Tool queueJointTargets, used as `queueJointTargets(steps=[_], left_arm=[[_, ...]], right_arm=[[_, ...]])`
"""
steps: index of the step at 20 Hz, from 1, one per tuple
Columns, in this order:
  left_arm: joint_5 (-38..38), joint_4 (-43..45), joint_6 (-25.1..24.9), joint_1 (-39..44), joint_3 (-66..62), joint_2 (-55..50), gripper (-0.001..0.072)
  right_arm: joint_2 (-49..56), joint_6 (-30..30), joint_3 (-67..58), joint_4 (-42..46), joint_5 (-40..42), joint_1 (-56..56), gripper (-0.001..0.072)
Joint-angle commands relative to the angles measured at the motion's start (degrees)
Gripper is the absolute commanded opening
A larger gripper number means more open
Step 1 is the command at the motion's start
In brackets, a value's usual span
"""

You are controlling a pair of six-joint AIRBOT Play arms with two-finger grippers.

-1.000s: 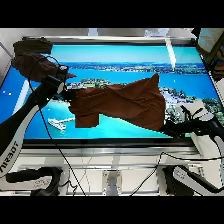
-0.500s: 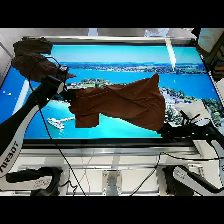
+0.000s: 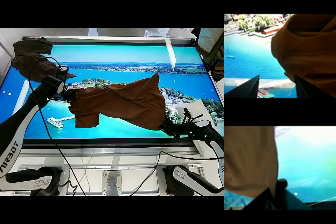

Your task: Fold the shirts.

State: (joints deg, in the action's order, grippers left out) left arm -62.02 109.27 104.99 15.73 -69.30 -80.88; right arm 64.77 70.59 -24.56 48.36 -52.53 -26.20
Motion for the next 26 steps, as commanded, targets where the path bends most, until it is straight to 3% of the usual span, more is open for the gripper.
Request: queueJointTargets(steps=[1,7,11,15,19,22,26], left_arm=[[-0.6,0.0,-0.2,0.0,0.0,0.0,0.0506],[4.1,1.5,-1.4,0.0,0.0,0.0,0.0506],[11.5,-4.8,2.8,-3.8,0.0,-0.7,0.0506],[11.5,-24.9,-5.7,-12.8,0.0,-2.9,0.0507],[13.0,-32.8,-10.9,-15.0,0.0,-4.7,0.0506],[14.3,-43.8,-18.4,-14.9,0.0,-5.0,0.0506],[15.5,-45.8,-19.1,-14.9,0.0,-5.0,0.0505]], right_arm=[[0.0,-0.1,0.0,-1.2,0.5,0.0,0.0030],[-0.8,-3.4,0.0,-3.7,-0.2,0.0,0.0028],[-3.3,-4.3,0.0,-3.6,-0.4,0.0,0.0028],[-5.5,-4.2,0.0,-3.7,-0.3,0.0,0.0029],[-5.5,-4.2,0.0,-4.3,-0.5,0.0,0.0029],[-5.5,-4.2,0.0,-5.0,-0.5,0.0,0.0028],[-5.5,-4.2,0.0,-5.6,-0.5,0.0,0.0029]])
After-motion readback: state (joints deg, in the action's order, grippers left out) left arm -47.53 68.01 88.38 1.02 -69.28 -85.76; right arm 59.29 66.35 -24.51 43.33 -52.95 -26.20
